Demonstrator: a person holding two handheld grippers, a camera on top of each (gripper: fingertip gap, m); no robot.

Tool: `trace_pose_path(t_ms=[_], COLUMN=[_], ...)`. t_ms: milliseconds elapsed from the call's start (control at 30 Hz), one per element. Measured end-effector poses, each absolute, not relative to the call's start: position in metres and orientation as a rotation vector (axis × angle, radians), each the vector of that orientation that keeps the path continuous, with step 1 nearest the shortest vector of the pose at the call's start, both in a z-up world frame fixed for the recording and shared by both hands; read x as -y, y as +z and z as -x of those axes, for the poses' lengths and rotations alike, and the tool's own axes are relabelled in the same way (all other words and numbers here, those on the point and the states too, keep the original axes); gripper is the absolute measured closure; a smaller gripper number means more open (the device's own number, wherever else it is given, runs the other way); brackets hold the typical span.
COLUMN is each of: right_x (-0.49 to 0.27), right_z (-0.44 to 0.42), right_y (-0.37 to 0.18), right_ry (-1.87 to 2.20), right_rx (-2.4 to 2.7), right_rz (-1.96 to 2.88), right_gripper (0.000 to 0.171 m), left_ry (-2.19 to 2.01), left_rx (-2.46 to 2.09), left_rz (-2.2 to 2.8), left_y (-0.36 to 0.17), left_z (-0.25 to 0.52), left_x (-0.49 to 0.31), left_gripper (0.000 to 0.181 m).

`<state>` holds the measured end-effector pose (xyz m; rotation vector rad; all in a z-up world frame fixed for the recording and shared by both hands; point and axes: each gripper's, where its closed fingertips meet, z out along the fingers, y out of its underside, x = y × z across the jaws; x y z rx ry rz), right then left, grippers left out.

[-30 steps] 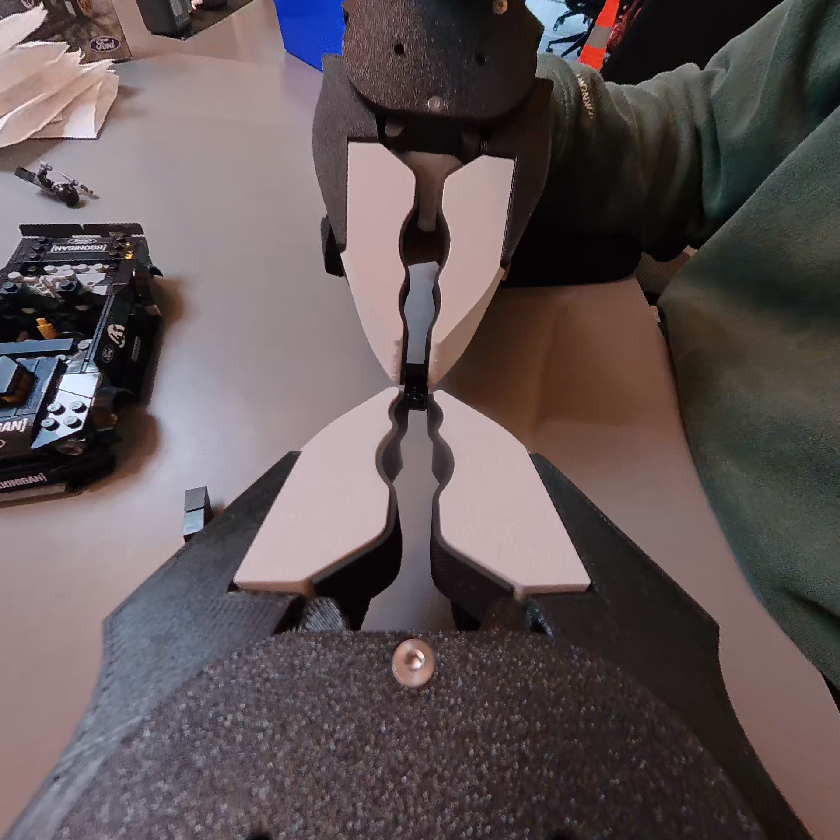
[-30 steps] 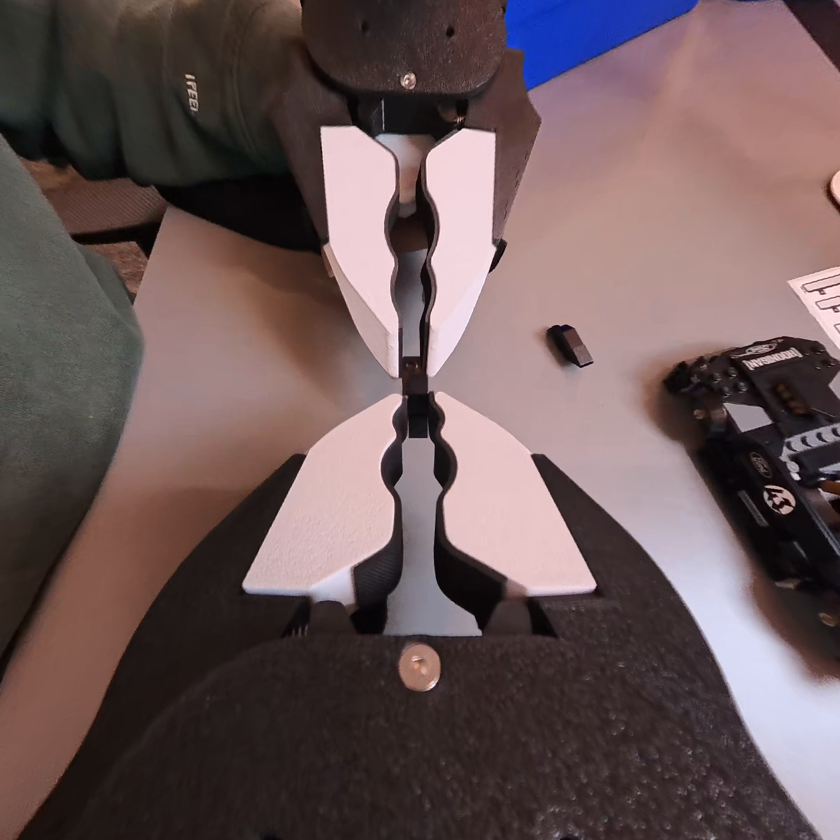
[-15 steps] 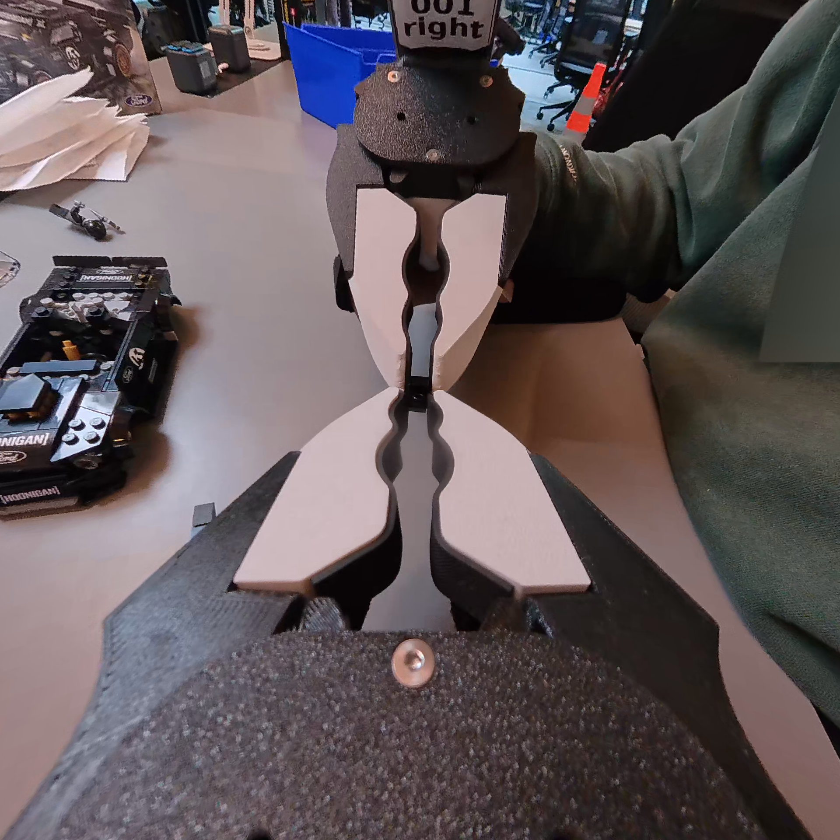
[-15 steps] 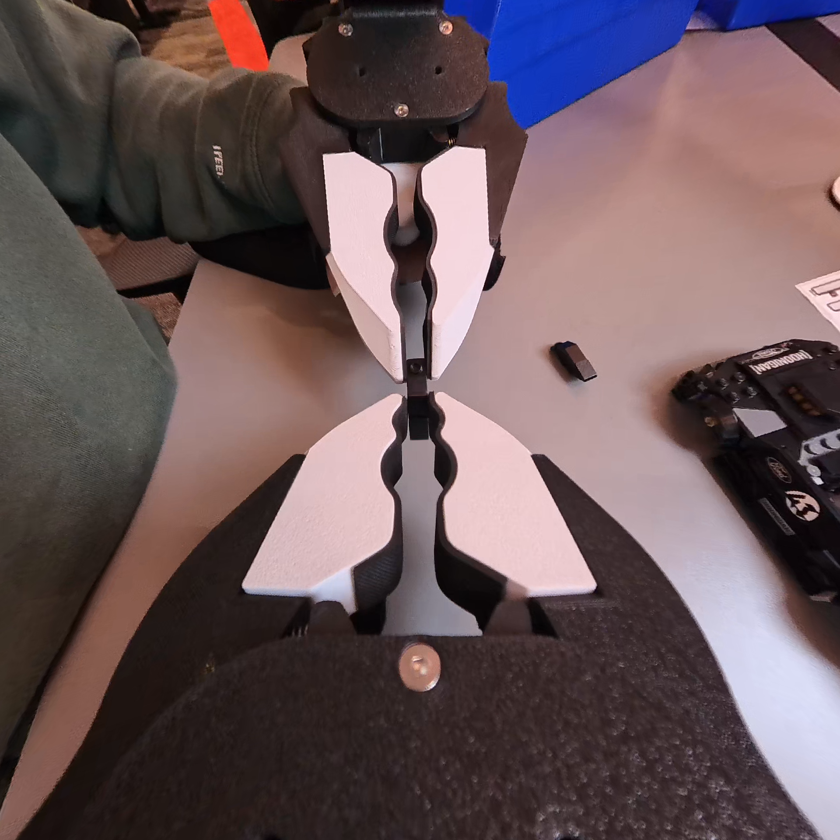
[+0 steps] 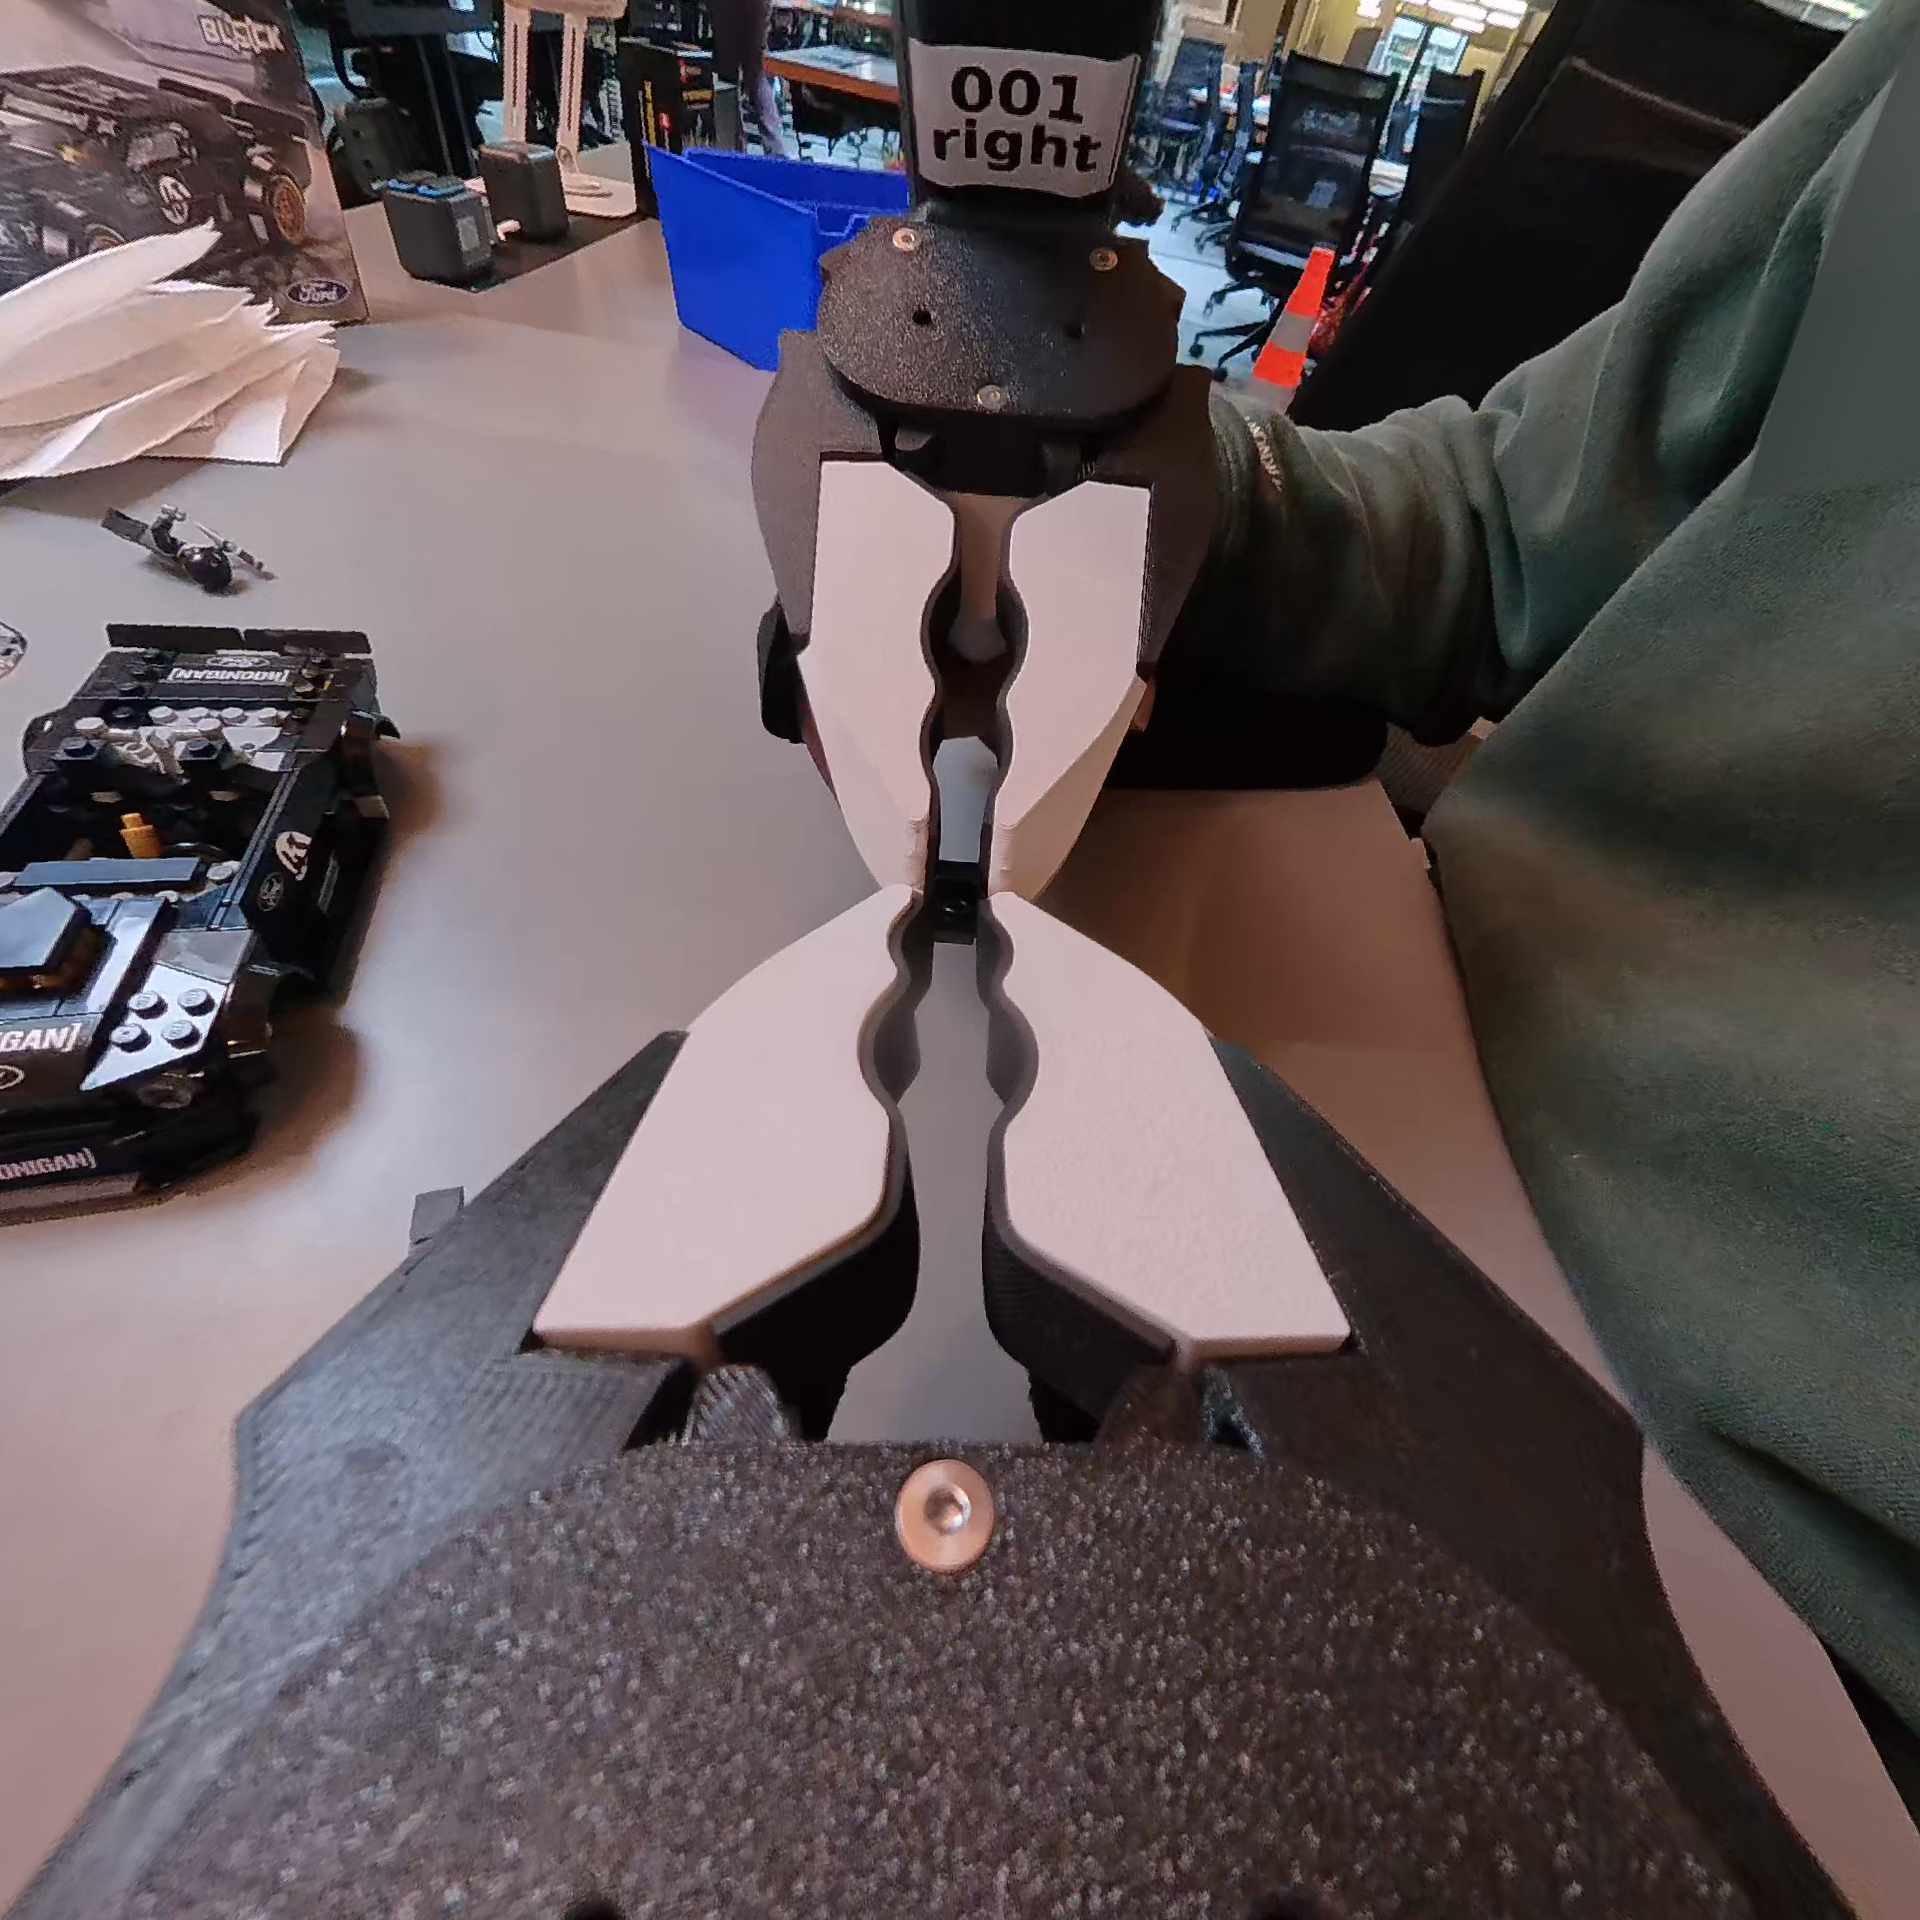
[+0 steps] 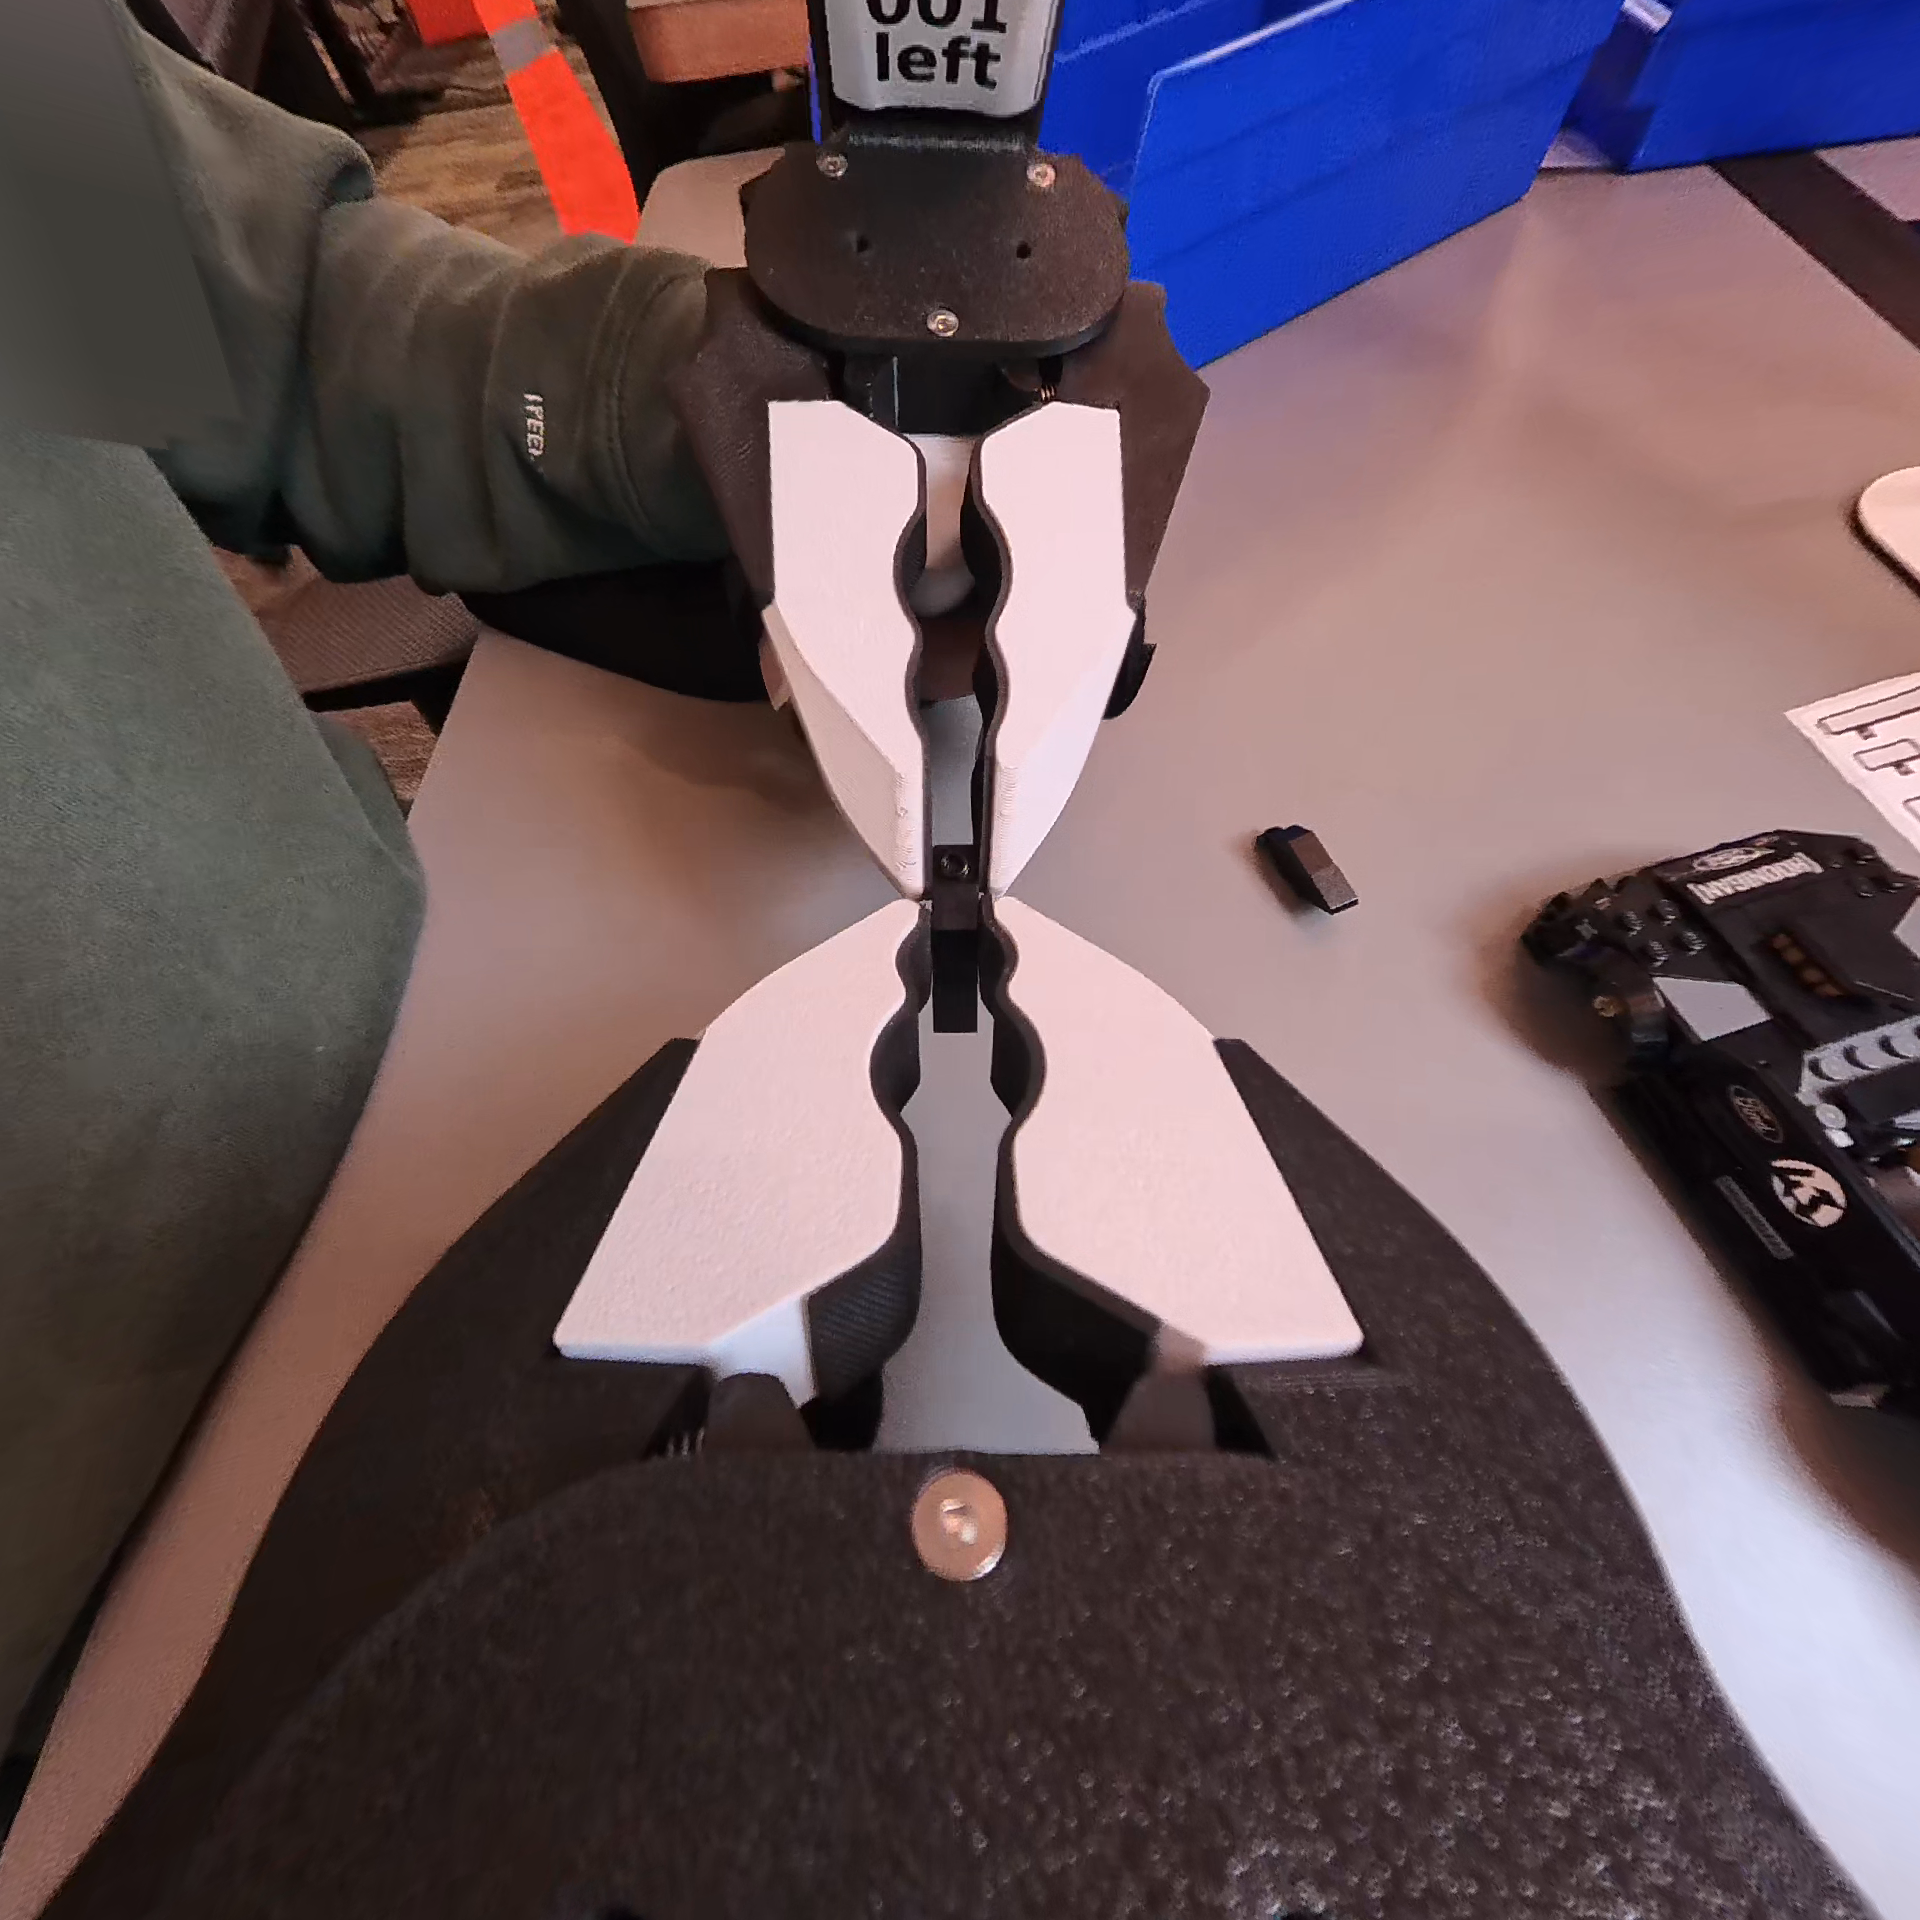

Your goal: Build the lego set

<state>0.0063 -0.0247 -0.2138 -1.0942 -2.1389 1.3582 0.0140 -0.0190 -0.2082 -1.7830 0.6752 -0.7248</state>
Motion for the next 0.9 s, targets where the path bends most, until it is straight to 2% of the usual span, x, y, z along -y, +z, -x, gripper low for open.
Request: trace_pose_path(t_ms=[333,567,900], right_x=[0.019,0.015,-0.004], right_z=[0.001,0.004,0.017], right_y=[-0.198,-0.191,-0.185], right_ry=[1.268,1.241,0.725], right_rx=[2.022,1.965,1.836], right_rz=[1.011,0.996,0.808], right_gripper=[0.163,0.163,0.163], left_ry=[-0.764,-0.770,-1.074], left_rx=[-0.579,-0.542,-0.104], left_rz=[1.712,1.682,1.696], left_y=[-0.192,-0.184,-0.177], left_z=[-0.007,-0.002,0.011], left_x=[0.015,0.013,-0.004], left_gripper=[0.173,0.166,0.160])
